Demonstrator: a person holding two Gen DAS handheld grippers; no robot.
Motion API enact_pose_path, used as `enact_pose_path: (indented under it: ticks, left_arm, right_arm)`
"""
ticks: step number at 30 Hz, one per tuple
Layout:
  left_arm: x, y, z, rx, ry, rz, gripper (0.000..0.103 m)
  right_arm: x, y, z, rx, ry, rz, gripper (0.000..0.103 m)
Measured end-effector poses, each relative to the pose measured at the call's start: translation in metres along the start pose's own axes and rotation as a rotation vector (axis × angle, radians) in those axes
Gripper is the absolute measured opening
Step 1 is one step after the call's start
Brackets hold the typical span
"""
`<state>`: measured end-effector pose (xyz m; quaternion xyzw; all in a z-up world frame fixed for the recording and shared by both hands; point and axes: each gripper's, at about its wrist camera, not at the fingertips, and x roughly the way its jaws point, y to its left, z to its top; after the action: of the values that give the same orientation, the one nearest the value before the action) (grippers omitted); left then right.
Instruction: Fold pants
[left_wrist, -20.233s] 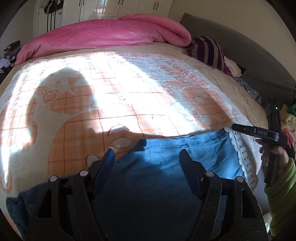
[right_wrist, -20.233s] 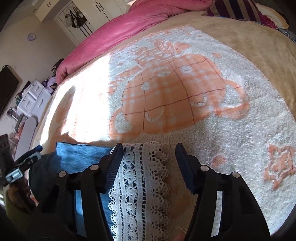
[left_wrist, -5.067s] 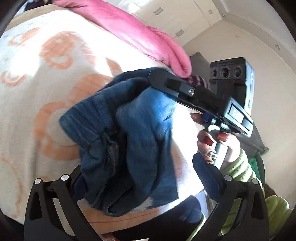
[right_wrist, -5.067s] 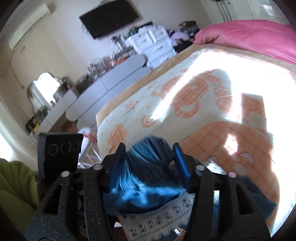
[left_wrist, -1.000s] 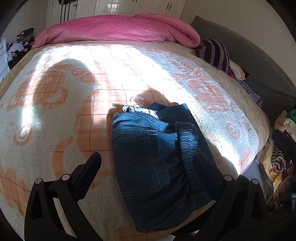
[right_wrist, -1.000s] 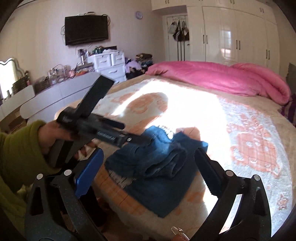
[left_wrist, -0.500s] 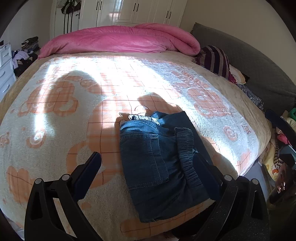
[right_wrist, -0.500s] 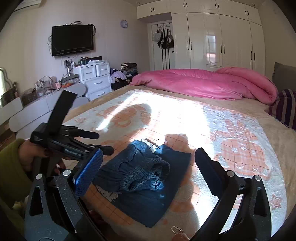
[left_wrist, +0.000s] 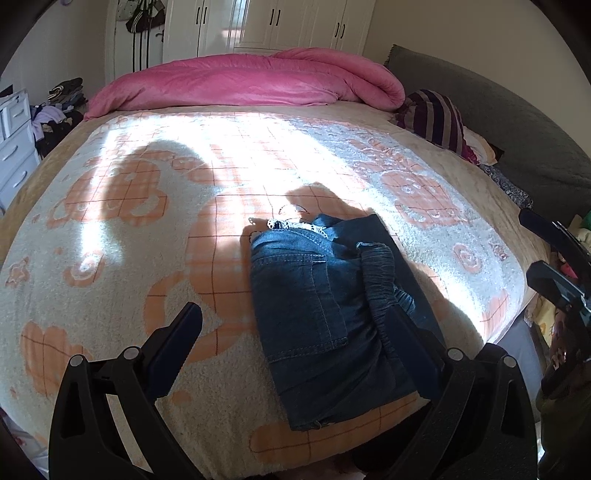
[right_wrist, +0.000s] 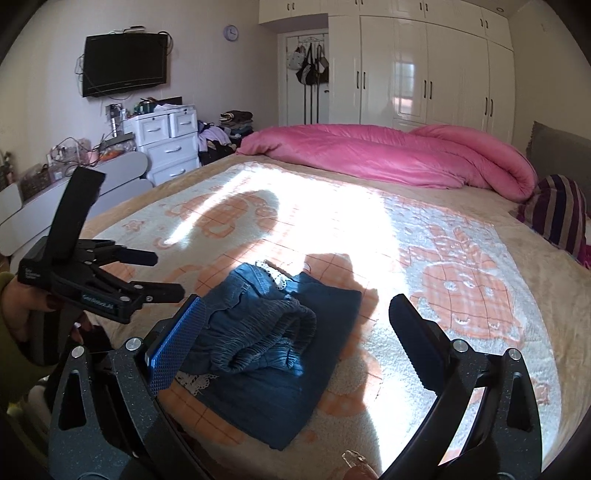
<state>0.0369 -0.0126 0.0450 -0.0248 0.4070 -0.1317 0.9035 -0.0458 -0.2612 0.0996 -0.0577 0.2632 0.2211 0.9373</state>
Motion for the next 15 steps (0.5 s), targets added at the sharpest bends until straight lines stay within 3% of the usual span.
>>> enact_pose_path:
  ticks: [15]
  left_arm:
    - [0.021, 0.016, -0.005, -0.042, 0.036, 0.022, 0.099]
  right_arm:
    - [0.031, -0.025, -0.014, 0.118, 0.122, -0.074, 0.094]
